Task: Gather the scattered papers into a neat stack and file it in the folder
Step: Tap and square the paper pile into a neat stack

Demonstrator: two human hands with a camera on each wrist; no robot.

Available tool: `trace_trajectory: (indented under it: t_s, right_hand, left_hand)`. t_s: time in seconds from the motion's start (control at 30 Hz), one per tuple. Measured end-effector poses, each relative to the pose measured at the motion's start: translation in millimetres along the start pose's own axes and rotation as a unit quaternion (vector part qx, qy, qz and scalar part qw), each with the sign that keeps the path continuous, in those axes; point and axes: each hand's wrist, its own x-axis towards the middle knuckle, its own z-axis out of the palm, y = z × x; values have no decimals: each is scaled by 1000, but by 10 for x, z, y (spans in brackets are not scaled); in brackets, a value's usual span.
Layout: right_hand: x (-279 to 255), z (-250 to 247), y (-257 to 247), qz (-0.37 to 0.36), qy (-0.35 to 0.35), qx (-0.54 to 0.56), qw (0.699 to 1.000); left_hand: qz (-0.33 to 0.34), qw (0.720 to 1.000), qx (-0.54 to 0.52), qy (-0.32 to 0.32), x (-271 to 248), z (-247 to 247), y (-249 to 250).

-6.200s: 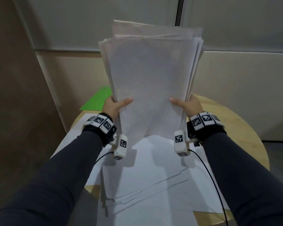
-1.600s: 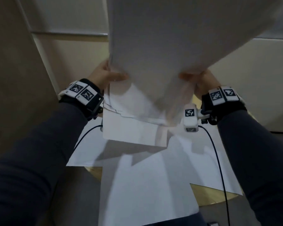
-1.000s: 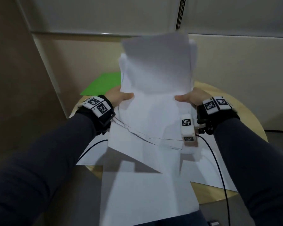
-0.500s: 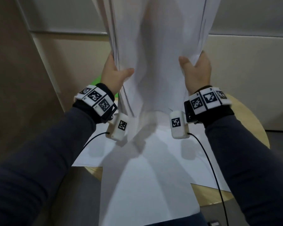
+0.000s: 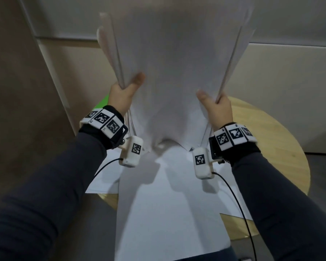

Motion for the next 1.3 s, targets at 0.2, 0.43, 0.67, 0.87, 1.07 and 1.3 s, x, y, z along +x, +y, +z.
trace_trajectory:
  t_s: [0.2,0.43,0.67,0.87,1.07,1.3]
  right_hand:
    - [194,6,-184,-72,14,-25,997]
    - [276,88,-219,-96,20,-48,994]
    - [308,59,-334,-177,27,-18,984]
    - [235,43,-168,-127,19,29,991]
    - [308,27,-230,-132,19,38,990]
    - [324,-112,-165,-128,27,92,987]
  left_hand:
    - [34,998,3,-60,136,-22,163]
    - [95,995,15,-19,257,138,356]
    - [78,990,53,101,326,124,465]
    - [91,995,-21,46,237,144,424]
    - [143,989,-3,-31,286,310,606]
    - [10,992,-37,-123,335,-38,42]
